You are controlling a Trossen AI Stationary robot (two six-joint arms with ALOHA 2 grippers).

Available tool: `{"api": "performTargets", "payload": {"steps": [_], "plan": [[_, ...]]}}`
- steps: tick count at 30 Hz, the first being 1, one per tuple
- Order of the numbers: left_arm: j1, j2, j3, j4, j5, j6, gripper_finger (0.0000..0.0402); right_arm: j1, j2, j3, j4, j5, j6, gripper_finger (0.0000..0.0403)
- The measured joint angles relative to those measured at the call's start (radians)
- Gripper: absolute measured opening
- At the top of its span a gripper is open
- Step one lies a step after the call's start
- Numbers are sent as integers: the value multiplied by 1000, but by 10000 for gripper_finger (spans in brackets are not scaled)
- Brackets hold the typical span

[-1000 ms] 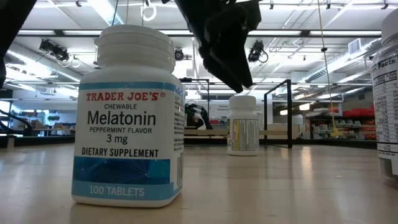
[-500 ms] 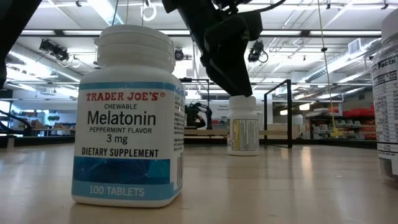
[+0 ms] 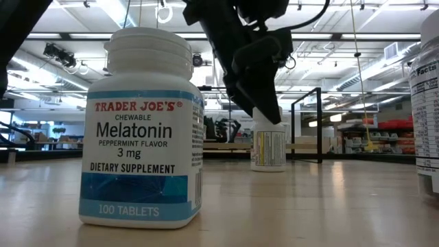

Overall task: Pick and place medicine bottles onto shelf by color
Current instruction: Put the top white pill bottle on the shelf

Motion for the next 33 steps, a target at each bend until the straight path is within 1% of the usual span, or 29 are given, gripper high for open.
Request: {"api": "performTargets", "payload": {"steps": [4,8,12,18,23,25,27,30,33], "plan": [[5,0,0,5,-5,-1,334,0,0,0,0,-9,3,231],[6,0,0,-3,-5,-3,313,0,0,0,0,-10,5,231],[5,0,0,-3,-5,-8,276,0,0,0,0,-11,5,231],[6,-1,0,-2,-4,-10,203,0,0,0,0,-11,5,231],[24,-22,9,-17,-4,-3,202,0,0,0,0,-11,4,231],[41,-32,35,-75,-5,8,202,0,0,0,0,-11,-2,231],[59,-34,82,-126,-5,40,202,0,0,0,0,-10,-5,231],[94,-34,178,-251,-5,127,202,0,0,0,0,5,-19,231],[146,-37,247,-297,-4,200,202,0,0,0,0,45,-34,231]]}}
